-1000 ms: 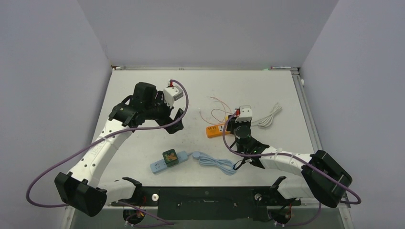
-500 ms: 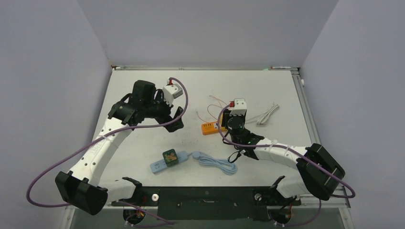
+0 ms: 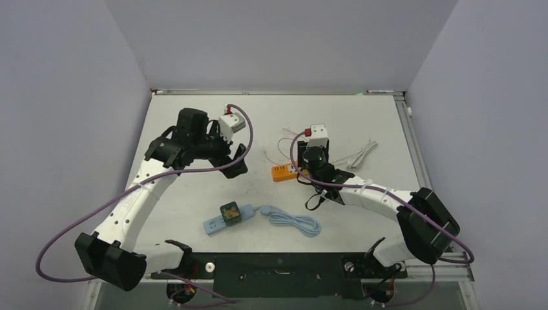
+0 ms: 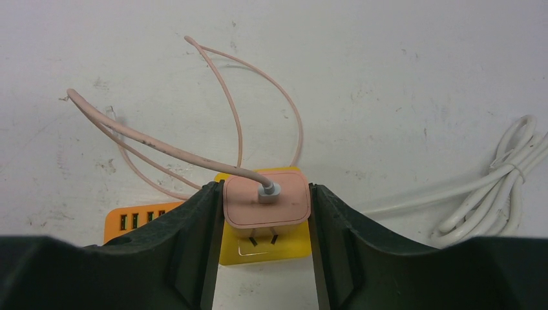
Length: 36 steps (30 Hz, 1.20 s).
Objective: Insert the plug
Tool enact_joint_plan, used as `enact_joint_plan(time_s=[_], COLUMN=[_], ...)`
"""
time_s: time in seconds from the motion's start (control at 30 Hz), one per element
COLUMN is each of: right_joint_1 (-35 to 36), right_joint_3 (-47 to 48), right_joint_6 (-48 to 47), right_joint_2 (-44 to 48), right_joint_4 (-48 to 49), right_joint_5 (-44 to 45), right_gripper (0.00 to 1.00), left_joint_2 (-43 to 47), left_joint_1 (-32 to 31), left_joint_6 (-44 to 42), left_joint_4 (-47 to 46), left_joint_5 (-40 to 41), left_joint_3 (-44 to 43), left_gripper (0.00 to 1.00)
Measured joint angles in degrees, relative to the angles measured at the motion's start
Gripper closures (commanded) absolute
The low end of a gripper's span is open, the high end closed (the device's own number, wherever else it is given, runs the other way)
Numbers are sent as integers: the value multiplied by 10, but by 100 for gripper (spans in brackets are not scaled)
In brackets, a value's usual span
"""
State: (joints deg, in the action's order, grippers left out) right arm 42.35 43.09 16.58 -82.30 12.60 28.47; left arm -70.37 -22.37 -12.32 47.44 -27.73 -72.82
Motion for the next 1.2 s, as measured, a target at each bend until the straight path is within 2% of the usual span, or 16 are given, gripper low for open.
enact_joint_plan(time_s=[0.6,0.63,0.7,0.8,0.87,1.0,1.07,1.2], right_joint_1=[6,8,12,15,16,28,31,31], right_joint_3=[30,30,29,26,22,-17,-20,4], right_joint_6=[23,25,30,37,48,58,58,55], right_joint_2=[-35,-35,-34,-26,-21,-32,-36,-36], right_joint_4=[-26,-28,-31,-31,-45,-145,-187,-230], right_joint_5=[16,19,26,34,28,-4,-11,-14], right_gripper=[94,91,74,38,24,2,10,10], left_joint_2=[3,5,12,24,31,32,32,33], left_joint_1=[23,24,27,32,35,42,46,51], left_joint_6=[-4,-4,-4,-4,-4,-4,-4,-4], left_joint_4=[0,1,0,0,0,3,5,9], left_joint_5=[-2,-2,-2,-2,-2,0,0,1], left_joint_3=[0,0,2,6,10,12,12,12], left_gripper=[3,3,3,4,4,4,4,4])
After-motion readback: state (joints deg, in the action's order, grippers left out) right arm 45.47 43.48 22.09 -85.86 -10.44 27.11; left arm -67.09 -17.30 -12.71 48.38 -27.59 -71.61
